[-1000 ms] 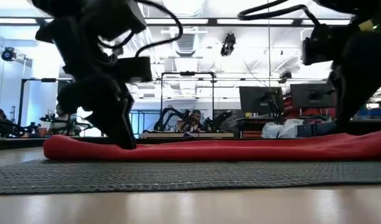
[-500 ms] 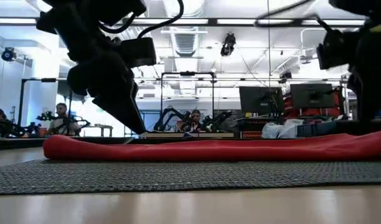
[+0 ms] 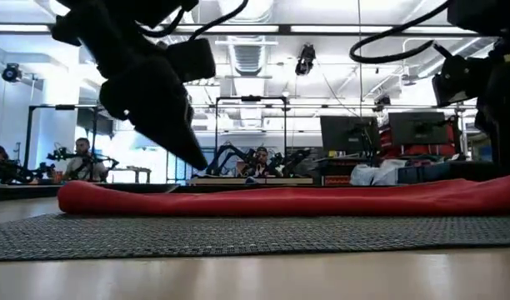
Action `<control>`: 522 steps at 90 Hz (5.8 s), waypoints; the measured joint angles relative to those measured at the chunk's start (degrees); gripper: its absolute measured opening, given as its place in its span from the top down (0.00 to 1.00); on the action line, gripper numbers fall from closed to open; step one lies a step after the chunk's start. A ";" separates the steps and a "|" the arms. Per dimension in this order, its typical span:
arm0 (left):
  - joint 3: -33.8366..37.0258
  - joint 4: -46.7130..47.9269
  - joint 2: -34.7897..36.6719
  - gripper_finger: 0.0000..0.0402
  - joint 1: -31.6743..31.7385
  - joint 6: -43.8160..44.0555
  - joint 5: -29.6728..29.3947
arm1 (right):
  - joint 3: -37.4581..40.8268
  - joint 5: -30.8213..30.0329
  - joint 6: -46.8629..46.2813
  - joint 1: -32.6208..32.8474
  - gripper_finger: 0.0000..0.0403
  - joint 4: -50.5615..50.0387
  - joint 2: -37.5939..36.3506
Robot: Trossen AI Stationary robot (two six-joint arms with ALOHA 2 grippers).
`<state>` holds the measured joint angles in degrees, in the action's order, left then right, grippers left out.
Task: Set table place
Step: Fold the red table napkin
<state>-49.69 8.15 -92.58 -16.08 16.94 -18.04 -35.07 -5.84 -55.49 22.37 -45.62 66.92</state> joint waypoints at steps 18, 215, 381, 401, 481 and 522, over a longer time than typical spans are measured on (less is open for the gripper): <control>0.00 -4.74 -0.02 0.72 2.00 -3.99 -0.22 | 0.00 2.54 1.23 0.00 0.45 0.15 -0.09; 1.03 -11.46 -3.76 0.72 1.56 -4.40 1.14 | 12.08 -9.08 -18.75 5.01 0.97 25.91 -0.31; 15.40 -16.13 3.51 0.72 -7.03 12.46 -3.81 | -6.53 -15.33 17.89 -5.60 0.99 59.73 16.63; 16.75 -19.20 1.35 0.72 -6.55 11.98 -5.46 | -14.72 -11.77 20.10 -6.36 0.99 59.60 25.41; 9.25 14.49 6.63 0.72 -18.29 32.47 -8.98 | -40.04 -7.81 25.60 -7.82 0.99 54.89 47.57; 11.56 9.96 6.47 0.72 -18.29 30.61 -11.54 | -50.09 -5.45 24.04 -9.68 0.99 58.14 59.46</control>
<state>-38.13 18.11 -86.11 -34.37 47.55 -29.58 -85.16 -11.30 -31.45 12.69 12.52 126.38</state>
